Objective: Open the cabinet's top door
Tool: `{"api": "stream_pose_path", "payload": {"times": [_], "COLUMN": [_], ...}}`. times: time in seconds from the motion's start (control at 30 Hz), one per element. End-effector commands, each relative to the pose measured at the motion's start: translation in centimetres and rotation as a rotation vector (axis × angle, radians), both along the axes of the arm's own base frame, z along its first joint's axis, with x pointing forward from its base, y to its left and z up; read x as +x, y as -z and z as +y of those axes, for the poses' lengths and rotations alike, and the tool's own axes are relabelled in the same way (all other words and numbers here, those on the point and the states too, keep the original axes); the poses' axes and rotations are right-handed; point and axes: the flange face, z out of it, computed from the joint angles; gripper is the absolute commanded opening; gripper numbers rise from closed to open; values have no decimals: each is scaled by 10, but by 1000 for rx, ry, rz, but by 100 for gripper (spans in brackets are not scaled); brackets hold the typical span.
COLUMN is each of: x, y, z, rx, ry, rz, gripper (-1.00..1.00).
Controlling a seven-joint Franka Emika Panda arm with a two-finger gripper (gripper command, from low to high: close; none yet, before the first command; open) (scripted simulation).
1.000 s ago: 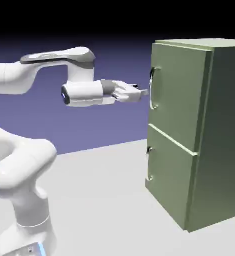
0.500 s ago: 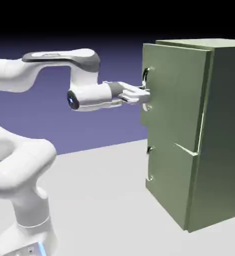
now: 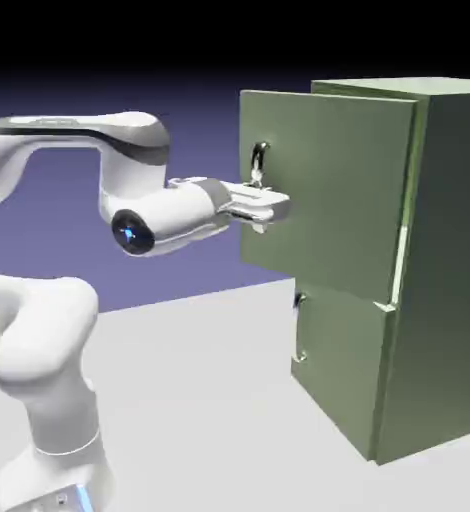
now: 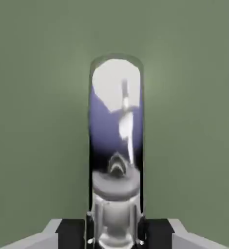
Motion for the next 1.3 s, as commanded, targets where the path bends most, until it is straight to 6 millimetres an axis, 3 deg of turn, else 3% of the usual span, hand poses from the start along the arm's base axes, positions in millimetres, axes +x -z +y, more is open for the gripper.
{"api": "stream_pose_path", "payload": {"times": [0.0, 0.37, 0.63, 0.97, 1.23, 1.27], "x": [-3, -26, -33, -19, -2, -2], "y": [0, 0, 0, 0, 0, 0], "z": [-5, -72, -137, -218, -261, -261], "rx": [0, 0, 0, 0, 0, 0], "ry": [-23, -271, -503, -794, -957, -957], "rz": [0, 0, 0, 0, 0, 0], "gripper": [-100, -100, -100, -100, -100, 100]}}
